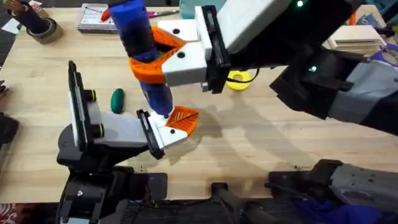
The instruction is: Pick up the gripper from the table and insert it into the empty holder that is missing its gripper. Then pick up a screw, insert it into the mounting hole, and use the screwdriver to tighten it. Finally, clean up the table by picking up the vegetable and placing it into the bucket.
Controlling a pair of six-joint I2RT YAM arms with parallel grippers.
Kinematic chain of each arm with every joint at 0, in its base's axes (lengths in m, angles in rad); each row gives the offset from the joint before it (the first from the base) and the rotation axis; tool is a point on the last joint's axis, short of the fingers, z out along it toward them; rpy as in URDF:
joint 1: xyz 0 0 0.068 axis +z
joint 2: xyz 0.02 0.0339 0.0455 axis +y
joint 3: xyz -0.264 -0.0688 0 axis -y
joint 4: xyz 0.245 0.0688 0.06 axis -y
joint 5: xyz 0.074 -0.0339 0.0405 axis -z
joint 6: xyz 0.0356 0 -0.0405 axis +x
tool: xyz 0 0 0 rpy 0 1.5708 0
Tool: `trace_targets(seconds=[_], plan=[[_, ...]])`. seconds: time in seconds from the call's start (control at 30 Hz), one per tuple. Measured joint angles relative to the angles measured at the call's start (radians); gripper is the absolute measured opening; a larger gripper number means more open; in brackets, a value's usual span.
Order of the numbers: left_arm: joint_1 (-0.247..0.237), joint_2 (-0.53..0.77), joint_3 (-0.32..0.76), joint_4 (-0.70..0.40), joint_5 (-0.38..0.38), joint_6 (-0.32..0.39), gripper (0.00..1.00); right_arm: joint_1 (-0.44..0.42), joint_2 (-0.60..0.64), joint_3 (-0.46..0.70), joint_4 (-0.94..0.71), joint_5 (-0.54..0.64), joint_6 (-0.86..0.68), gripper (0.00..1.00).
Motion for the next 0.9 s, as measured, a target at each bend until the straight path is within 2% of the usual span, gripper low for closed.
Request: trace_targets(seconds=[0.9], plan=[[-0.003, 0.000, 0.000, -0.001, 0.005, 0.002, 0.014, 0.029, -0.011, 0.000, -0.029, 0.005, -0.029, 0.025]])
